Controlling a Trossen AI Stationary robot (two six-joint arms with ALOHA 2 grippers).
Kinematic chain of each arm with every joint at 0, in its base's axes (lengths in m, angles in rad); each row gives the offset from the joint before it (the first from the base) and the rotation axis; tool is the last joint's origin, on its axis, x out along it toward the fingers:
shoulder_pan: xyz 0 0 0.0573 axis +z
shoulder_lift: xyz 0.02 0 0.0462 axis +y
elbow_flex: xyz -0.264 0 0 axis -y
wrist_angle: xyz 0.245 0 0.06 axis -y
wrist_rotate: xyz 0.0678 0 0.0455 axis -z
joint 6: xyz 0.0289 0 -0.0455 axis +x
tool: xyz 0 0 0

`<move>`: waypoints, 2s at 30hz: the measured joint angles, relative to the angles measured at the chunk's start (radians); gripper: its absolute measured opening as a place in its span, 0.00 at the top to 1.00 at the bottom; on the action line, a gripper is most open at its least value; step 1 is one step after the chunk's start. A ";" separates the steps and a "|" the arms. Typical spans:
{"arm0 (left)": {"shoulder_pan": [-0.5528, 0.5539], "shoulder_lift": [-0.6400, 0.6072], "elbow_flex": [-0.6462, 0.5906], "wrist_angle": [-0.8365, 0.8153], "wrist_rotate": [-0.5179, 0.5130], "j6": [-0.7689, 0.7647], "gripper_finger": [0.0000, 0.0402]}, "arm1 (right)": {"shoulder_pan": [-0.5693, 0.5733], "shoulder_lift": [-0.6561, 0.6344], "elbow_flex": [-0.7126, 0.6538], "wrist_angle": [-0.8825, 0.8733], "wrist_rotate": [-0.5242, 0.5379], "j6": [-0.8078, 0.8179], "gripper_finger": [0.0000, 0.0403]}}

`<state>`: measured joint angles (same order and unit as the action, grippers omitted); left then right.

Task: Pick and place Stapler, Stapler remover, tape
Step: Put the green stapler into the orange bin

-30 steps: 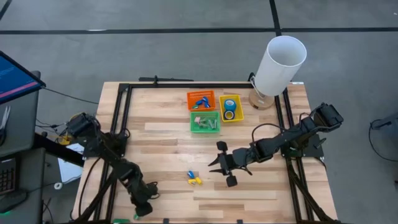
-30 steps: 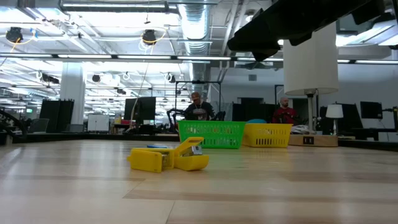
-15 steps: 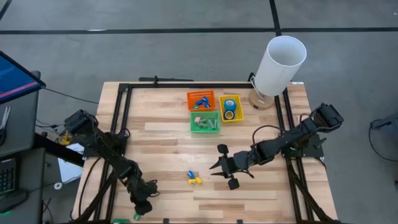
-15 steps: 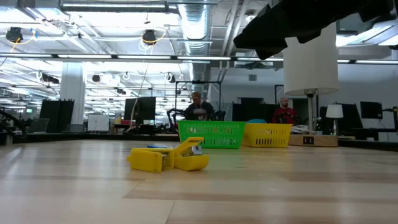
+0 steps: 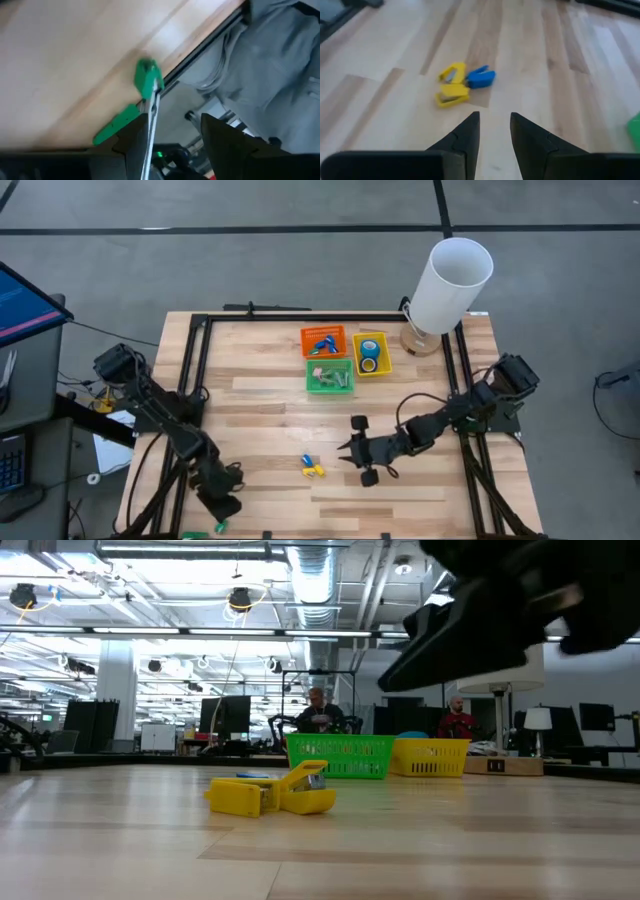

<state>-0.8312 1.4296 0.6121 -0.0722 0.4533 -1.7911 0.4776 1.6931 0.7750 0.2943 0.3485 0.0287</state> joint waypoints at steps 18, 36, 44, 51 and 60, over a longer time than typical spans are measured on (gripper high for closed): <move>-0.136 0.002 0.057 0.007 -0.843 0.228 0.57 | -0.010 -0.032 0.001 0.051 0.103 -0.071 0.75; -0.139 0.002 0.127 0.441 -1.081 0.981 0.57 | 0.027 -0.032 0.001 0.043 0.098 -0.133 0.75; -0.133 0.002 0.236 0.310 -0.978 0.986 0.57 | 0.058 -0.032 0.001 0.039 0.098 -0.110 0.75; -0.137 0.002 0.364 -0.077 -0.877 0.742 0.58 | 0.060 -0.031 0.001 0.039 0.098 -0.096 0.75; -0.137 0.044 0.372 -0.254 -0.694 0.554 0.71 | 0.059 -0.031 0.001 0.040 0.097 -0.095 0.75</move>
<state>-0.9682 1.4739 0.9840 -0.3263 -0.2411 -1.2371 0.5365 1.6619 0.7757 0.3339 0.4453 -0.0662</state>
